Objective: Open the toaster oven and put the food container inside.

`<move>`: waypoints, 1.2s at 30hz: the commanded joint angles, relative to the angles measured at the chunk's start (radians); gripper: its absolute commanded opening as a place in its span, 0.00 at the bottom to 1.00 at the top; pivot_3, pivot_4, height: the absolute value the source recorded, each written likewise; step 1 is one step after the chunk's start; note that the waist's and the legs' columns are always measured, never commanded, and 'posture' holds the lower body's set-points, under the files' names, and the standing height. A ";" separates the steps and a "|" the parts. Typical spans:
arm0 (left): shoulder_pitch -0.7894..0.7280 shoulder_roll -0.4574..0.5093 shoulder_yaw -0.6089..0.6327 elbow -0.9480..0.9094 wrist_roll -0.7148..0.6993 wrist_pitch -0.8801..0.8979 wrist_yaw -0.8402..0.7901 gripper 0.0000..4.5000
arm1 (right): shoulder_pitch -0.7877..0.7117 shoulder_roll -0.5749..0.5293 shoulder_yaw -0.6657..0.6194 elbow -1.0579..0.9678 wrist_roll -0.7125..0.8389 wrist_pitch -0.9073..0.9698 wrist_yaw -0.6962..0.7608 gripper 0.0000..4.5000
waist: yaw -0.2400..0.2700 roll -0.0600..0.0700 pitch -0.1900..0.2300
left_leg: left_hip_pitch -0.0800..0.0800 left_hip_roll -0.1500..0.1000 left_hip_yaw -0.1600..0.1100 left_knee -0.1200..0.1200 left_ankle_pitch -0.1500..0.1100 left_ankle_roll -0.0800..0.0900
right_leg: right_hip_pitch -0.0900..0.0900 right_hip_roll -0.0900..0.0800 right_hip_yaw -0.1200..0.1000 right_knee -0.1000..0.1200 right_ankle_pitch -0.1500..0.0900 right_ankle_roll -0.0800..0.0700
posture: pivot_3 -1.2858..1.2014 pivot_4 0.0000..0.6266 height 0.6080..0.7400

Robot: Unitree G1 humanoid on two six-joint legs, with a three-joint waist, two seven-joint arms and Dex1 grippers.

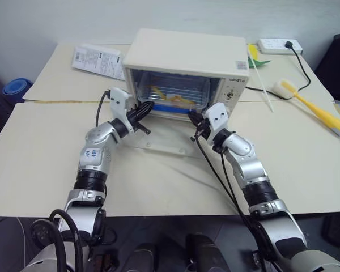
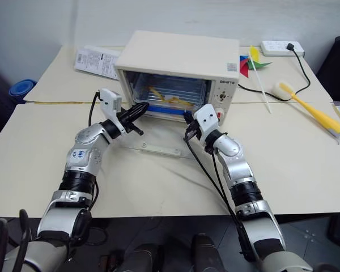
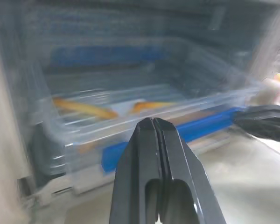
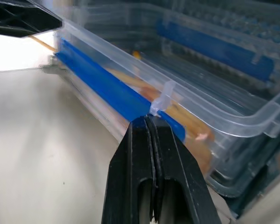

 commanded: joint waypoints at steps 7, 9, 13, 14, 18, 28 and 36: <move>0.342 0.468 0.173 -0.347 -0.262 0.138 -0.566 0.60 | 0.265 -0.288 -0.121 -0.226 0.137 0.033 0.297 0.00 | -0.001 0.001 0.000 | -0.001 0.001 -0.001 0.000 -0.001 0.000 | 0.000 0.000 -0.001 -0.004 0.000 0.000 | 0.52 0.24 1.00; 0.363 0.504 0.183 -0.347 -0.269 0.114 -0.626 0.74 | 0.279 -0.297 -0.114 -0.191 0.131 0.010 0.333 0.00 | 0.008 0.002 0.001 | 0.003 0.000 0.000 0.000 0.000 0.000 | 0.004 0.000 0.000 -0.005 0.000 0.000 | 0.52 0.24 1.00; 0.365 0.560 0.202 -0.301 -0.262 0.074 -0.718 0.99 | 0.279 -0.284 -0.058 -0.063 0.093 -0.107 0.435 0.00 | 0.015 0.003 0.001 | 0.004 0.000 0.000 0.000 0.000 0.001 | 0.005 -0.001 0.000 -0.004 0.000 0.000 | 0.52 0.24 1.00; 0.357 0.570 0.202 -0.285 -0.255 0.072 -0.723 0.99 | 0.268 -0.262 -0.047 -0.032 0.094 -0.139 0.452 0.00 | 0.015 0.003 0.001 | 0.004 0.000 0.000 -0.001 0.000 0.001 | 0.005 0.000 0.000 -0.004 0.000 0.000 | 0.52 0.24 1.00; 0.329 0.566 0.220 -0.244 -0.269 0.101 -0.678 0.99 | 0.212 -0.158 -0.063 0.004 0.159 -0.175 0.472 0.00 | 0.006 0.003 0.001 | 0.004 0.000 0.000 -0.002 0.000 0.001 | 0.003 0.000 0.000 -0.005 0.000 0.000 | 0.52 0.24 1.00; 0.461 0.508 0.270 -0.194 -0.186 -0.033 -0.557 0.99 | 0.125 -0.066 -0.230 -0.222 0.421 -0.031 0.382 0.00 | 0.007 0.004 0.002 | 0.004 0.001 0.000 -0.002 -0.001 0.001 | 0.003 0.000 -0.001 -0.005 0.000 0.000 | 0.52 0.24 1.00; 0.621 0.444 0.269 -0.305 -0.110 -0.161 -0.464 1.00 | 0.326 -0.311 -0.165 -0.372 0.362 0.045 0.598 0.20 | 0.035 0.004 0.002 | 0.002 0.001 -0.001 -0.001 -0.002 0.003 | 0.003 -0.001 -0.001 -0.007 0.000 -0.001 | 0.52 0.24 1.00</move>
